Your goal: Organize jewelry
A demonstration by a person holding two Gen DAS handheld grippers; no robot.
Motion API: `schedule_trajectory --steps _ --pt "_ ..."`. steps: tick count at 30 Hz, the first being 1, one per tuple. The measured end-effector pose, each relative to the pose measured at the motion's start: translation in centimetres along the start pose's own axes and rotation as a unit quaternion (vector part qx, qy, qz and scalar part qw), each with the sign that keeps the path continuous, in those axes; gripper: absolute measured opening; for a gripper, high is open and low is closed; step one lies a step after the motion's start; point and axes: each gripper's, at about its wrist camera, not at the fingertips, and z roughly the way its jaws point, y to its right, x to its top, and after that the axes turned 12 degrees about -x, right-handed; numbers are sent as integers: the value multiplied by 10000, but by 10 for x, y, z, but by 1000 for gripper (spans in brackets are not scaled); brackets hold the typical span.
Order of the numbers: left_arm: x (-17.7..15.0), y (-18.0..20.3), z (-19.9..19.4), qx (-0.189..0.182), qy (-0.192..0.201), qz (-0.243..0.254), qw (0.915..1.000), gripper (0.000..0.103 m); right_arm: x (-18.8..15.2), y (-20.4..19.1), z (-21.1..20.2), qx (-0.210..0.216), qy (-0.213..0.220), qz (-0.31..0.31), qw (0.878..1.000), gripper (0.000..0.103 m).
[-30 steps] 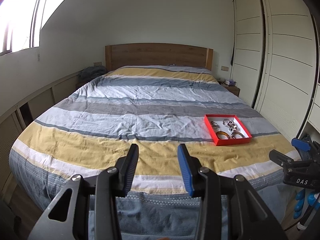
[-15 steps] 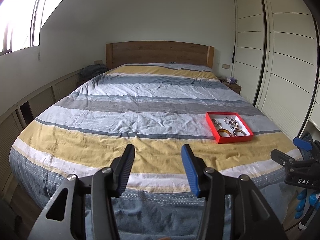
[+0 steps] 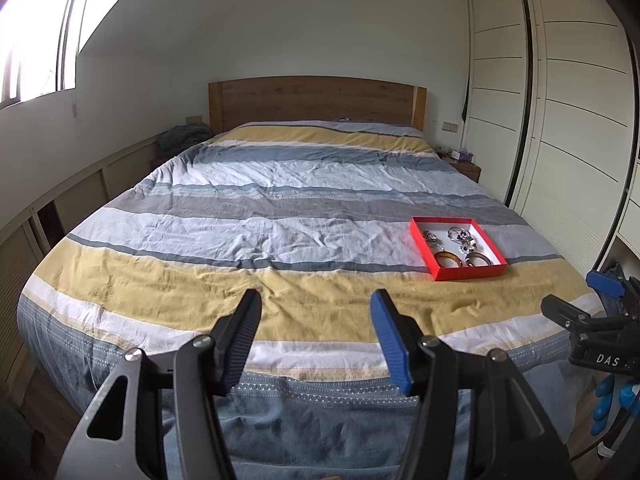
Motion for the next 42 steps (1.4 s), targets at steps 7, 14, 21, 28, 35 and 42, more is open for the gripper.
schedule_trajectory --steps 7,14,21,28,35,42 --pt "-1 0 1 -10 -13 5 10000 56 0 -1 0 -7 -12 0 10000 103" --pt "-4 0 4 -3 -54 -3 10000 58 -1 0 3 -9 -33 8 10000 103" --pt "-8 -4 10 8 -139 -53 9999 58 -4 0 6 -48 -69 16 10000 103" --pt "-9 -4 16 9 -247 -47 9997 58 -4 0 7 -67 -86 52 9999 103" --pt "-9 -4 18 -2 -289 -38 9996 58 -4 1 8 -67 -85 54 9999 103" --pt "-12 0 21 -48 -335 3 9994 58 -4 1 8 -71 -92 52 9999 103"
